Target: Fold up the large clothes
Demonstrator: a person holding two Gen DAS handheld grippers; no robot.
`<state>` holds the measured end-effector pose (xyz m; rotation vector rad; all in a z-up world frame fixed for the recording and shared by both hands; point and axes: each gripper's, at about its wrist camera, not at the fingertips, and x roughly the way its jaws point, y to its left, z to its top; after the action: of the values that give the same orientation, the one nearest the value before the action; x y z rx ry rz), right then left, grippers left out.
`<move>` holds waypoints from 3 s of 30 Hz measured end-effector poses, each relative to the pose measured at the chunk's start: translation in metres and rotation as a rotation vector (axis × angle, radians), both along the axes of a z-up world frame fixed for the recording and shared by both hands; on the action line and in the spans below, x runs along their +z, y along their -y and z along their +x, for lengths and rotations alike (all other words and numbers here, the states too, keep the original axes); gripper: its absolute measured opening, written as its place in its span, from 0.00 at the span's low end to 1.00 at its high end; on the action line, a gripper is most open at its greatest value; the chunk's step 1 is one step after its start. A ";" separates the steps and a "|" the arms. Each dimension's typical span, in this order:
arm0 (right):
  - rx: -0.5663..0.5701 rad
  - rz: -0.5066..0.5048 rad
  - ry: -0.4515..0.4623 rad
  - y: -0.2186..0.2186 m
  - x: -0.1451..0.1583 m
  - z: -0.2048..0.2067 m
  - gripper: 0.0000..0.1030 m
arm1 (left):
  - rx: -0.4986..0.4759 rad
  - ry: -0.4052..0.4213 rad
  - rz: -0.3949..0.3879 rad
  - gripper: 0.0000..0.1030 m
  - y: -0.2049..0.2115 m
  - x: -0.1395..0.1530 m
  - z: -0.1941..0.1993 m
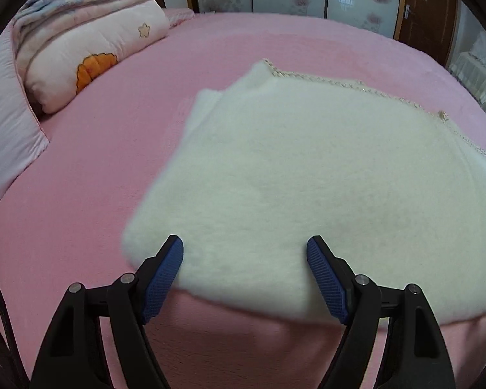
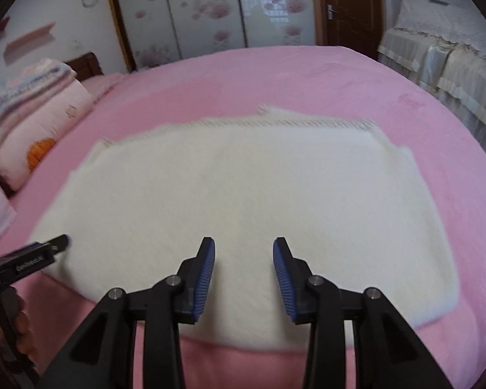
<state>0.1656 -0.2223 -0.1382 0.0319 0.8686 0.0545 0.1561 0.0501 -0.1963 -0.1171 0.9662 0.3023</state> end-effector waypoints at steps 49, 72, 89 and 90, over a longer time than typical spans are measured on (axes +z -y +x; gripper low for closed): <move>-0.132 -0.009 0.037 0.006 0.068 -0.102 0.48 | -0.132 -0.038 -0.292 0.77 -0.025 0.069 -0.094; 0.032 0.088 0.047 -0.062 0.014 -0.076 0.48 | -0.054 0.185 -0.911 0.77 -0.071 -0.060 -0.010; 0.058 -0.017 0.101 -0.078 0.011 -0.002 0.24 | 0.081 0.260 -0.638 0.21 -0.073 -0.020 0.056; 0.072 -0.035 0.097 -0.081 0.011 0.005 0.19 | 0.074 0.272 -0.606 0.21 -0.068 -0.013 0.055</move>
<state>0.1707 -0.1409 -0.1268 -0.0341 0.7730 0.1076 0.2107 0.1185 -0.2093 -0.7304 0.7576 0.0489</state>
